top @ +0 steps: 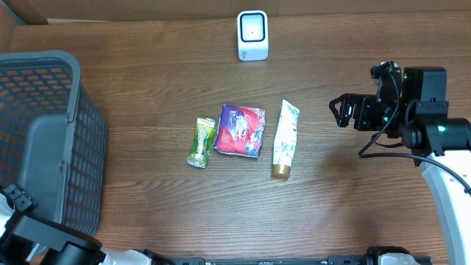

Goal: Scan the item barcode
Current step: 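Reach into the basket and grasp the mint-green packet with the left gripper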

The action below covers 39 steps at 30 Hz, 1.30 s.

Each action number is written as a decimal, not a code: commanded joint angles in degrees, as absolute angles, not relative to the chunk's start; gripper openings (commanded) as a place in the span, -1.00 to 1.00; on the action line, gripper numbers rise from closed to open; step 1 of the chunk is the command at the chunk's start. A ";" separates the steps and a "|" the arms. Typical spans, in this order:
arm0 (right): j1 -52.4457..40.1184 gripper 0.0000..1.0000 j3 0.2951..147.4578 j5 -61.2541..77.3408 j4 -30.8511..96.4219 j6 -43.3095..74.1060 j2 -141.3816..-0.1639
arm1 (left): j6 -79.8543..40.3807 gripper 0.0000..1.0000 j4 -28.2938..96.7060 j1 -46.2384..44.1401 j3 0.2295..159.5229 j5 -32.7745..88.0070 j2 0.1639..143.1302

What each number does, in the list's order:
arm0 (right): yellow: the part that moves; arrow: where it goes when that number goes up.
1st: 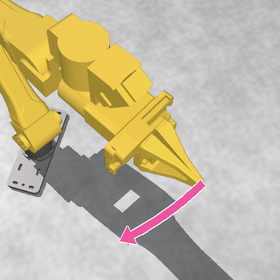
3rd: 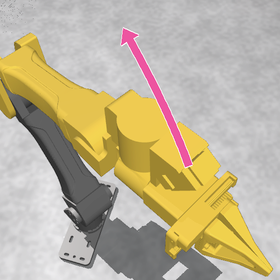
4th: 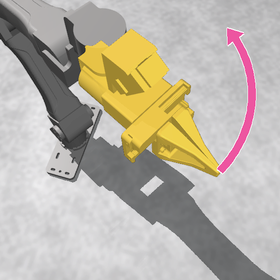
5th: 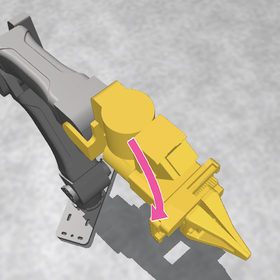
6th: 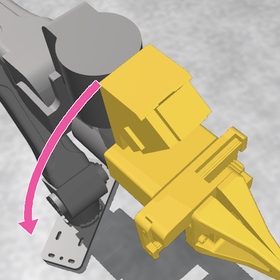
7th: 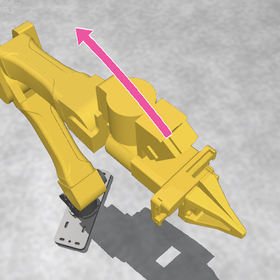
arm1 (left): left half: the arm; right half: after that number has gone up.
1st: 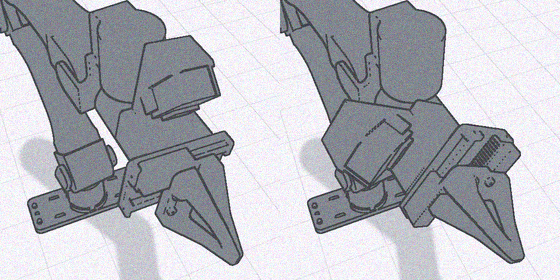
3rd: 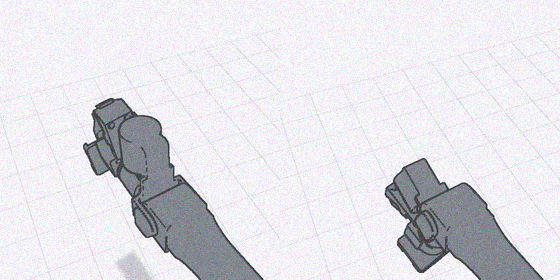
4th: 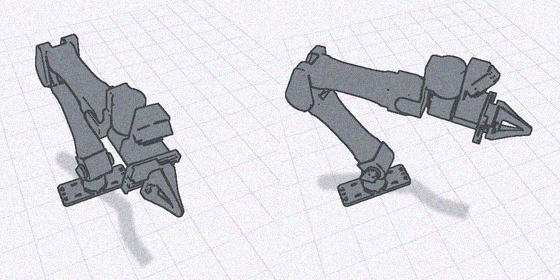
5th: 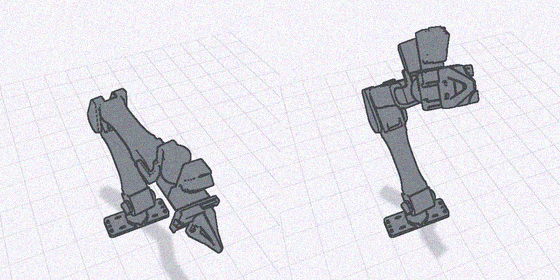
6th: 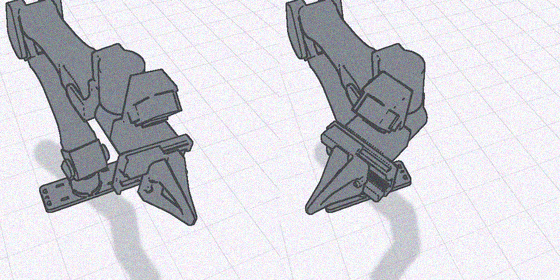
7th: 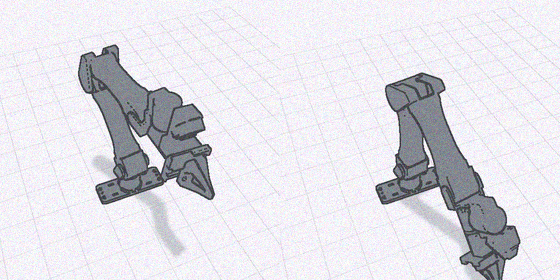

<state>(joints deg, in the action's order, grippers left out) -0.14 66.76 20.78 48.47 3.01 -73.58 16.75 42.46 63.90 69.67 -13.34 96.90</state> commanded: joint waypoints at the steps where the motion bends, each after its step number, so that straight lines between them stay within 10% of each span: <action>1: -0.32 1.00 68.27 21.08 48.14 3.22 -73.43 | 18.31 0.43 41.63 64.20 69.12 -13.76 97.21; 39: -0.32 1.00 68.27 21.08 48.14 3.22 -73.43 | 21.85 0.21 38.92 58.50 69.10 -4.93 100.95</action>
